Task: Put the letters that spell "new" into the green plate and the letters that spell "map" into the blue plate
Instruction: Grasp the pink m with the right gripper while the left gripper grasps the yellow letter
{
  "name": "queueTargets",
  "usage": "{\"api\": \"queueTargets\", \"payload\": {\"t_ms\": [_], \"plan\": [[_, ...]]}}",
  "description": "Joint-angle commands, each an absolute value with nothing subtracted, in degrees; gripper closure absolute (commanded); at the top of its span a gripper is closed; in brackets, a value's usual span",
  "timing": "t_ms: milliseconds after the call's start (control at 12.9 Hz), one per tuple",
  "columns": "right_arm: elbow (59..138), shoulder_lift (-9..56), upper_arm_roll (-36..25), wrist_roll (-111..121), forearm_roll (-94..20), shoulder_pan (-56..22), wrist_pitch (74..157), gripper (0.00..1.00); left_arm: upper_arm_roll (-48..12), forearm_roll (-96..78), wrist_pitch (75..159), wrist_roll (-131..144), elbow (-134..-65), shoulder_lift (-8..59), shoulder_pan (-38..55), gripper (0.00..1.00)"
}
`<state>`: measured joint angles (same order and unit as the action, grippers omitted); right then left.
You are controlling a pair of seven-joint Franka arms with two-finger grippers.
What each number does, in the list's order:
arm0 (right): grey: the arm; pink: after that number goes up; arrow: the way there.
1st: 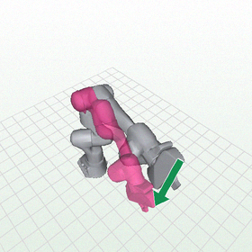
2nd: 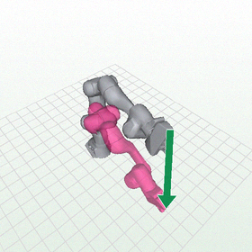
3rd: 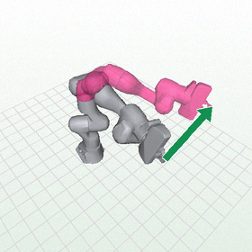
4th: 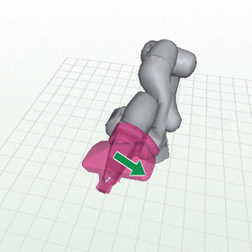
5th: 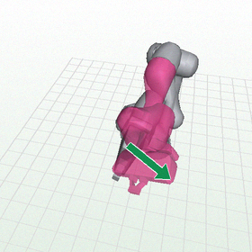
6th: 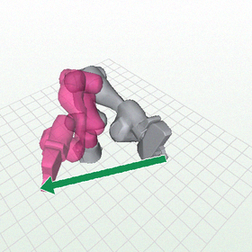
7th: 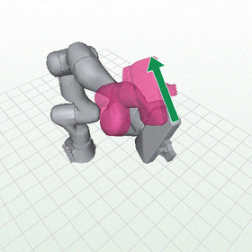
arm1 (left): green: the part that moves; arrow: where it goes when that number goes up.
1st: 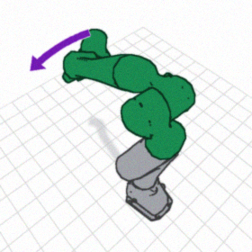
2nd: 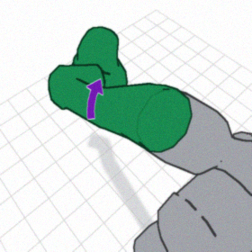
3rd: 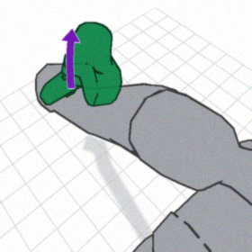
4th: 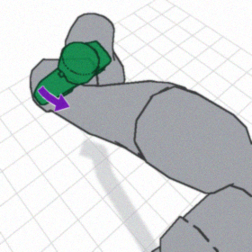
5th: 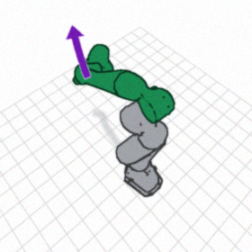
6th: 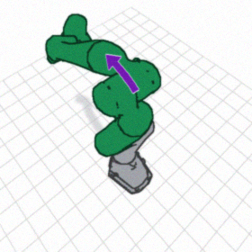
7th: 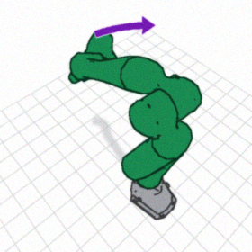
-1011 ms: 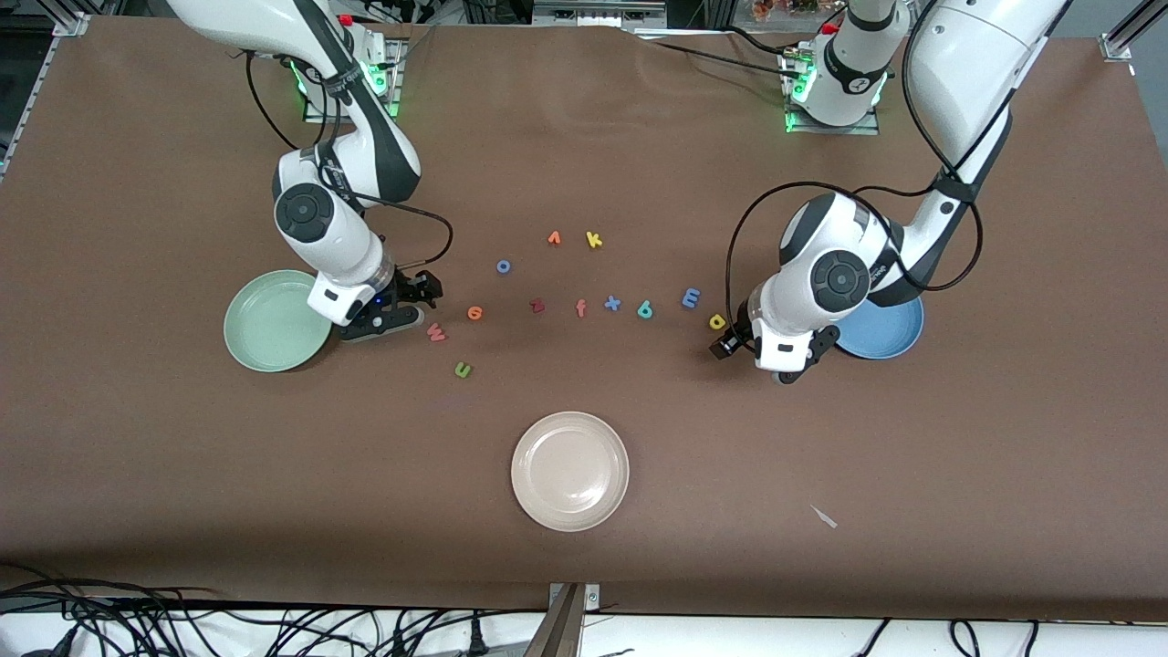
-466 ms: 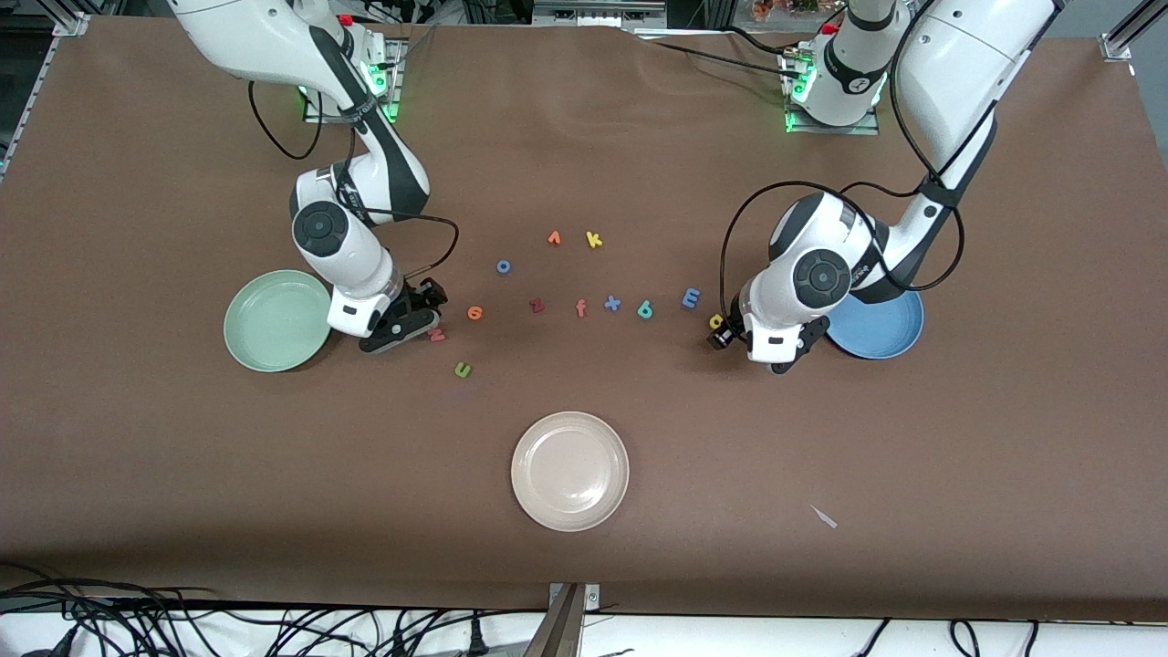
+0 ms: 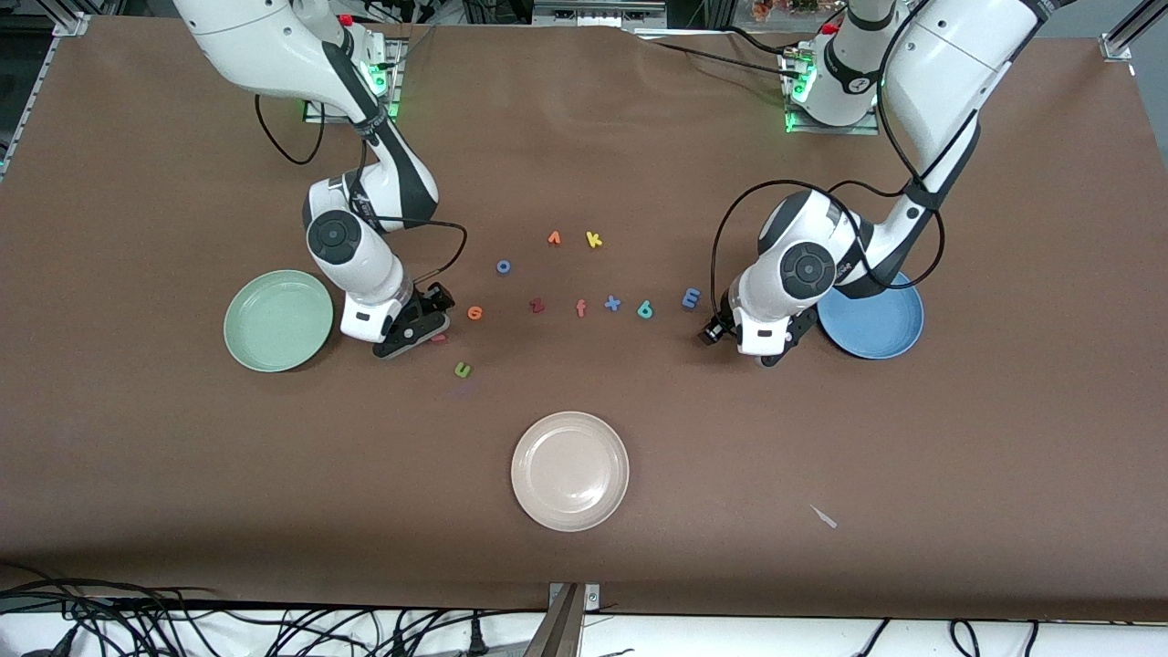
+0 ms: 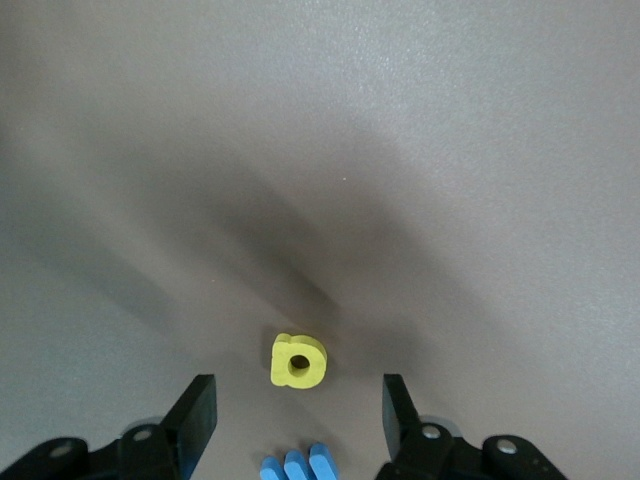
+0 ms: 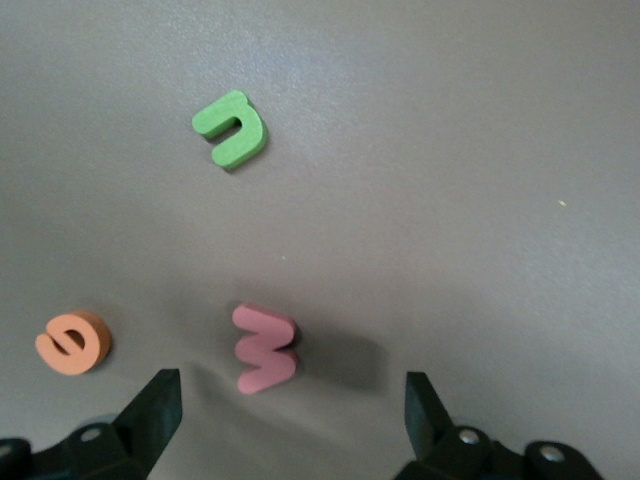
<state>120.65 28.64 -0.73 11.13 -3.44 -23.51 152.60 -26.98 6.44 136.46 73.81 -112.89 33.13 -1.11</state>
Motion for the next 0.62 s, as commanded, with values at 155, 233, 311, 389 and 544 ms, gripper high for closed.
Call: {"api": "queueTargets", "payload": {"t_ms": [155, 233, 311, 389, 544], "plan": [[117.1, 31.1, -0.7, 12.3, -3.3, -24.3, 152.9, 0.15, -26.7, 14.0, 138.8, 80.2, -113.1, 35.1, -0.4, 0.25], [116.8, 31.5, -0.7, 12.4, -3.3, -24.6, 153.0, 0.19, -26.7, 14.6, 139.0, 80.9, -113.0, 35.5, -0.4, 0.25], [116.7, 31.7, -0.7, 12.3, -3.3, -24.7, 153.0, 0.23, -26.7, 14.9, 139.0, 81.1, -113.0, 35.5, -0.4, 0.26], [116.7, 31.8, -0.7, 12.4, -3.3, -24.6, 153.0, 0.23, -26.7, 14.9, 139.0, 81.1, -113.1, 35.5, -0.4, 0.28], [116.7, 31.9, -0.7, 13.5, -3.3, -24.6, 152.9, 0.3, -26.8, 14.9, 139.0, 82.3, -112.4, 35.6, -0.2, 0.3]]}}
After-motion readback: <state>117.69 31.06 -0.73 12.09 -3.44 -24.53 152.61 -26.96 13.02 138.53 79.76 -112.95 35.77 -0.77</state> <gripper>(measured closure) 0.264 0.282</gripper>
